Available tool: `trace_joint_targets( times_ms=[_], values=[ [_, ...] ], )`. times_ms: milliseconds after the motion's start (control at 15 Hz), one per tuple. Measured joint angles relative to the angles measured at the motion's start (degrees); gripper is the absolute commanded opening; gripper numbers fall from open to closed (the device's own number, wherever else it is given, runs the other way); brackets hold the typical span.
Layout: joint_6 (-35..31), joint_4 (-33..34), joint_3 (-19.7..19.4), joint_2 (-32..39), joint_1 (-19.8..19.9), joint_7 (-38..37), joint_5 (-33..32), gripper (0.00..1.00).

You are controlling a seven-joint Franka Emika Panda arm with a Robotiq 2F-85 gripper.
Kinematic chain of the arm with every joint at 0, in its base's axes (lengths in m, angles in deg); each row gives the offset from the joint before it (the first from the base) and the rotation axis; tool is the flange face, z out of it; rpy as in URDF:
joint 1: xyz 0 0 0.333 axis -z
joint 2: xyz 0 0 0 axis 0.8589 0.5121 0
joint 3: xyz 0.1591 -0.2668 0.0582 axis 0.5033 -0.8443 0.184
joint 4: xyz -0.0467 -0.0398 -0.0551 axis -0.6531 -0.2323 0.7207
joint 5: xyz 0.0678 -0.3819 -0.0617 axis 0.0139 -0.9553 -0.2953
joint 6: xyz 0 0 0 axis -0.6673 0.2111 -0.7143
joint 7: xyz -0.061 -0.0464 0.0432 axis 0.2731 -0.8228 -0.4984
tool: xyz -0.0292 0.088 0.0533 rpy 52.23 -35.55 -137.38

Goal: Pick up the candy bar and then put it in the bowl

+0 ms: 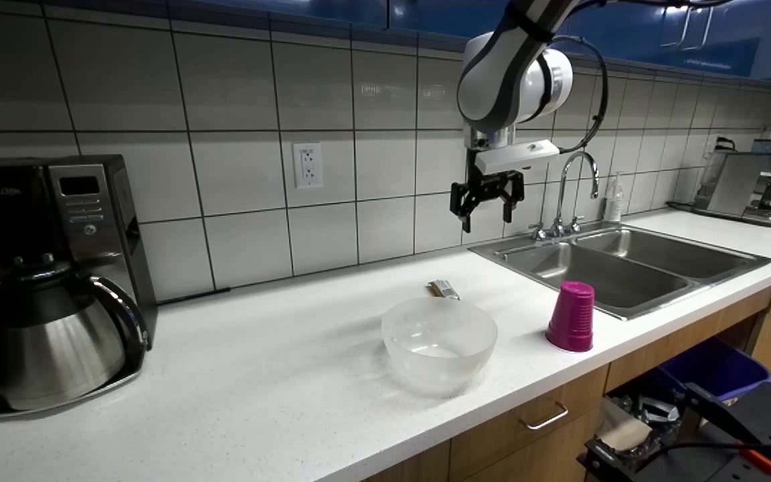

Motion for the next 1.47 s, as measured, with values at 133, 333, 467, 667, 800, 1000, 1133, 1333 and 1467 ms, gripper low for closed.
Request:
trace_joint_targets(
  times_ms=[133,333,467,667,800,1000,1133,1333,1467],
  values=[
    [-0.45,4.33,-0.89,4.52,-0.86,0.0,0.21,1.0],
    [-0.75,9.95,-1.64,10.16,-2.06,0.0,1.39,1.0],
    [-0.75,12.91,-1.85,13.3,-2.63,0.0,2.8,1.0],
    [-0.75,16.23,-1.88,17.68,-2.83,0.0,5.42,1.0],
    [-0.75,18.11,-2.05,20.54,-2.83,0.0,6.9,1.0],
    [-0.75,20.88,-2.53,24.46,-2.83,0.0,8.46,1.0],
    [-0.75,22.8,-2.81,26.8,-2.83,0.0,9.36,1.0],
    [-0.76,25.58,-3.0,29.63,-2.82,0.0,10.71,1.0],
    [-0.76,27.47,-3.06,31.38,-2.81,0.0,11.46,1.0]
  ],
)
